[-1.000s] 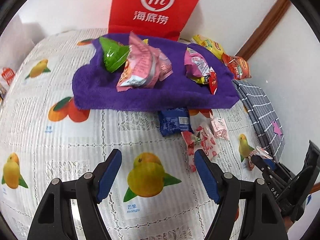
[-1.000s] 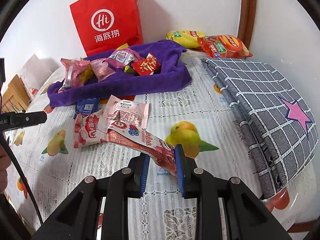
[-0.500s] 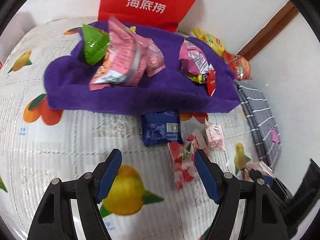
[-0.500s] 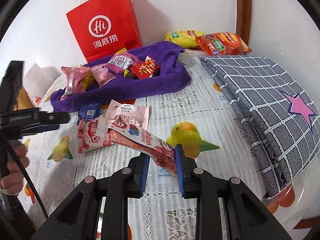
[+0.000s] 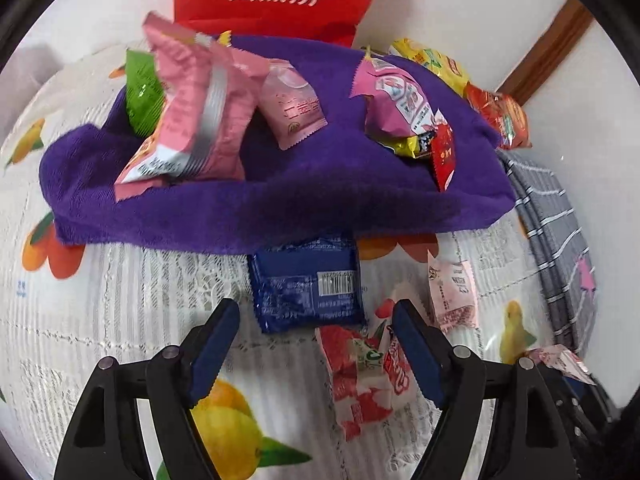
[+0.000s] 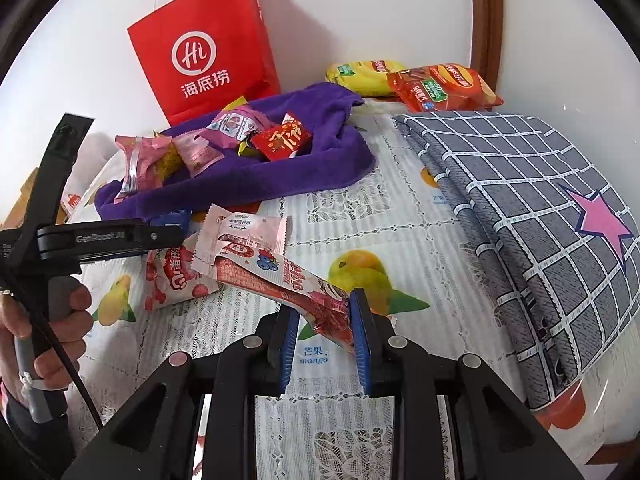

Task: Organize snacks
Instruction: 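Hold the strip packet with the right tool while the left tool grasps the red-white candy packet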

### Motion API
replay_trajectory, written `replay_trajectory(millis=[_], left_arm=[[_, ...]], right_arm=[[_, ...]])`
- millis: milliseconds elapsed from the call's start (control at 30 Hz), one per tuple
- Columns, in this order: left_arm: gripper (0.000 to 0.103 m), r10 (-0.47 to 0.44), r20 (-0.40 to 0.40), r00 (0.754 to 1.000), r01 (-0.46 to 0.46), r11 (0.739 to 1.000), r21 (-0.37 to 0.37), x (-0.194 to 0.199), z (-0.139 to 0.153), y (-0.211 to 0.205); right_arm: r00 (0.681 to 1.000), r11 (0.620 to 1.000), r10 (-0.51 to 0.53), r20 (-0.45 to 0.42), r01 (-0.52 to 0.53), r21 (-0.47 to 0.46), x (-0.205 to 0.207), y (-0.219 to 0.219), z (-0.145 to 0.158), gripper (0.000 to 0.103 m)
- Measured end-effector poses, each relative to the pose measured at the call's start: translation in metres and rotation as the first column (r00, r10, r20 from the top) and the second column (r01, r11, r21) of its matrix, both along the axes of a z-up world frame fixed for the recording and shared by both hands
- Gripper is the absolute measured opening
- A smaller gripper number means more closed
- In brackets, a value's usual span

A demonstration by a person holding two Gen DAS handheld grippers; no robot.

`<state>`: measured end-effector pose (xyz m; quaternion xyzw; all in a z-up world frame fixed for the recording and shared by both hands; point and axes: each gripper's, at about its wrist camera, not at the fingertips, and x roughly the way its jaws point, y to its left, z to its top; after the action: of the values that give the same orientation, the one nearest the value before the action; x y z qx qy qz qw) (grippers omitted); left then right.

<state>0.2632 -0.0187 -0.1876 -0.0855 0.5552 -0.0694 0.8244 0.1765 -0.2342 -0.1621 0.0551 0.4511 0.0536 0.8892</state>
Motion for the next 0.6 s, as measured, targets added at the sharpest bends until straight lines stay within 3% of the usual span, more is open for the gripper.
replay_trajectory(millis=[233,333,367,400,600], left_arm=[[0.077,-0.018,0.025,1.0,0.017,0.999,0.031,0.001,0.0,-0.006],[0.064,-0.042,0.031,0.999,0.042,0.999,0.004,-0.002,0.002,-0.003],[0.051,-0.046,0.028,0.999,0.047,0.999,-0.012,-0.004,0.003,-0.002],[0.046,-0.053,0.023,0.998,0.054,0.998,-0.039,-0.005,0.004,0.0],[0.034,-0.067,0.019,0.998,0.068,0.996,-0.063,-0.017,0.011,0.008]], right_arm=[[1.0,1.0,-0.003,-0.005,0.003,0.0,0.0,0.0,0.0,0.026],[1.0,1.0,-0.005,-0.007,0.005,0.007,-0.001,-0.002,0.002,0.026],[1.0,1.0,-0.005,-0.006,0.005,0.008,-0.001,-0.002,0.003,0.026],[1.0,1.0,-0.005,-0.004,0.005,0.009,-0.002,-0.002,0.004,0.026],[1.0,0.999,-0.004,-0.002,0.004,0.04,-0.007,-0.002,0.01,0.025]])
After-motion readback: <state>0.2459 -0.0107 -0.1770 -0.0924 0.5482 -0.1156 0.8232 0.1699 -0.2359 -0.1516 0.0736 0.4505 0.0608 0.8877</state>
